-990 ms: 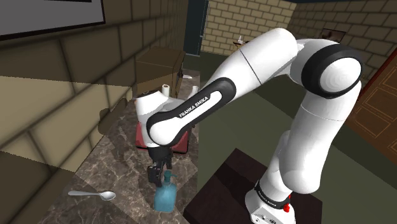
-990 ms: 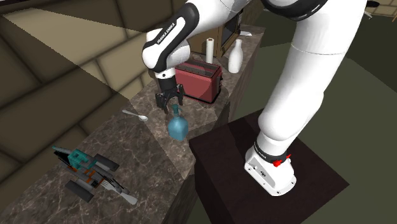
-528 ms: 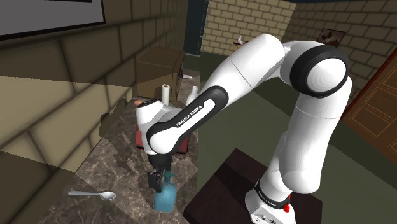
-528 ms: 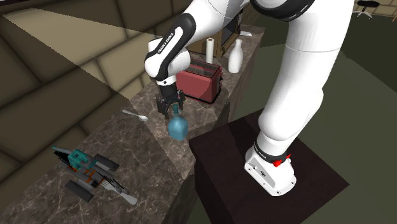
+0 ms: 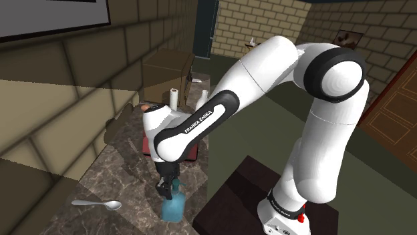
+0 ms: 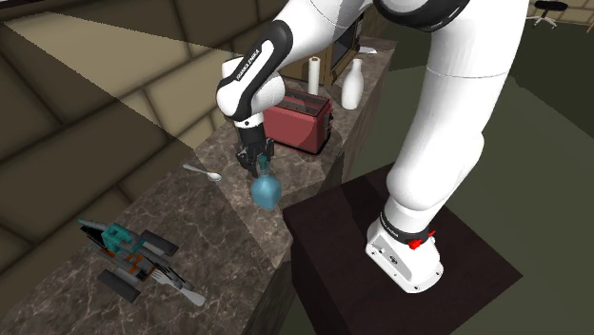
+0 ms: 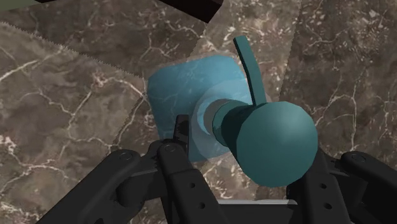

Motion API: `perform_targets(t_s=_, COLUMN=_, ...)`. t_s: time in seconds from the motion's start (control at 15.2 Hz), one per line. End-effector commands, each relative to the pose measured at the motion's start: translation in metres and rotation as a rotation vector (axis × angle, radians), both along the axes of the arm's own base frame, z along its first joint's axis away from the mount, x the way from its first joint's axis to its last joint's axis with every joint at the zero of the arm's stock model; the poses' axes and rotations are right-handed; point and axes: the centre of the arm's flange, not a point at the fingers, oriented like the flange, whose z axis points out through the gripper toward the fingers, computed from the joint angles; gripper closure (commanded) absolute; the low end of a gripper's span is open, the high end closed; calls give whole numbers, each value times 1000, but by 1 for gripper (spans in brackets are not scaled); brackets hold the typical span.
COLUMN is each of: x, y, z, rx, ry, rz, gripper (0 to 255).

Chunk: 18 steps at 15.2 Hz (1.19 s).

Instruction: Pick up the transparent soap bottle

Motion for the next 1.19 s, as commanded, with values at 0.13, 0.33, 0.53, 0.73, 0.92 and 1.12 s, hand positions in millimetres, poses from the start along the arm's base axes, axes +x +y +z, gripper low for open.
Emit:
perform_targets(t_s=0.13, x=-1, y=0, z=5, rx=-1, ry=3, rz=1, gripper=255)
perform_targets(t_s=0.33, x=-1, y=0, z=20, rx=-1, ry=3, rz=1, gripper=255)
perform_targets(t_s=0.53, x=-1, y=0, z=36, rx=-1, ry=3, rz=1, gripper=255)
perform_targets(t_s=0.73, x=-1, y=0, z=52, rx=-1, ry=3, rz=1, gripper=255)
perform_targets(t_s=0.92, x=-1, y=0, z=68, rx=-1, ry=3, rz=1, gripper=255)
perform_targets(t_s=1.12, x=-1, y=0, z=79, rx=-1, ry=3, rz=1, gripper=255)
